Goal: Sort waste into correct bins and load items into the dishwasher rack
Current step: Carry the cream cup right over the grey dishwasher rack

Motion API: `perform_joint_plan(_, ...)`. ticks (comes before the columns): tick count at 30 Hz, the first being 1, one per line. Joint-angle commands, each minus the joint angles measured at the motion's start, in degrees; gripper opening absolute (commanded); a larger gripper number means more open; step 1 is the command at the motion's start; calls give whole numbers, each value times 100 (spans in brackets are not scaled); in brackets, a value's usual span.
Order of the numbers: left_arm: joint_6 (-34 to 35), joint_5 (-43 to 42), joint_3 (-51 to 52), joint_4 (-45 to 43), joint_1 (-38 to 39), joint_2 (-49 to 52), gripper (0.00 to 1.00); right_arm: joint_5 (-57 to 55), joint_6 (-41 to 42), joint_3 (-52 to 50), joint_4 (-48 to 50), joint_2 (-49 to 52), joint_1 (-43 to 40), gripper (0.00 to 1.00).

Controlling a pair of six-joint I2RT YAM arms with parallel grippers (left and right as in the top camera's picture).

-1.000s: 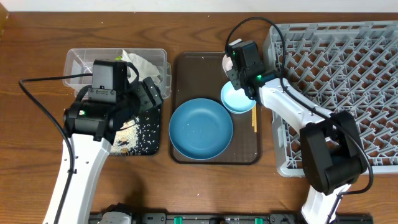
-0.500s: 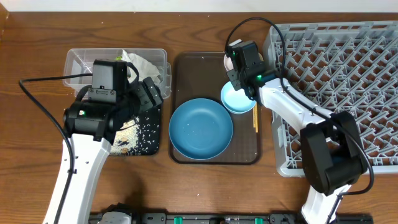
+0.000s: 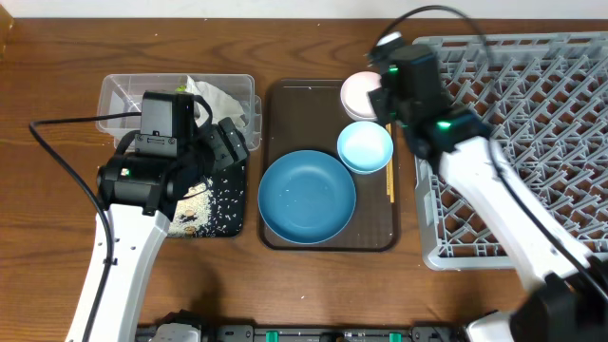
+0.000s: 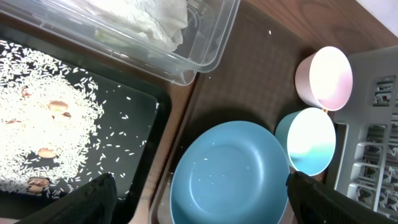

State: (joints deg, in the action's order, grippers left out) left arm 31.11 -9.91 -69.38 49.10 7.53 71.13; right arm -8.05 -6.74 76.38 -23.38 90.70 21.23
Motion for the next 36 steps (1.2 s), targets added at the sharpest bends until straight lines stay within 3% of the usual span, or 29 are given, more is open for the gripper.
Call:
perform_joint_plan(1,-39,33,-125,13,-28,24,90,1182,-24,0,-199,-199,-525,1)
perform_joint_plan(7,-39,33,-125,13,-28,24,90,4306,-527,0,-592,-61,-1829,1)
perform_joint_plan(16,-39,33,-125,13,-28,24,90,6857,-1161,0,-933,654,-3056,1)
perform_joint_plan(25,-39,33,-125,13,-28,24,90,6926,-1154,0,-942,1606,-3200,1)
perform_joint_plan(28,-39,33,-125,13,-28,24,90,6546,-1150,0,-944,1744,-3213,2)
perform_joint_plan(30,-39,33,-125,13,-28,24,90,6043,-1075,0,-970,1781,-3220,8)
perform_joint_plan(36,-39,33,-125,13,-28,24,90,5543,-1060,0,-1158,1775,-3307,7)
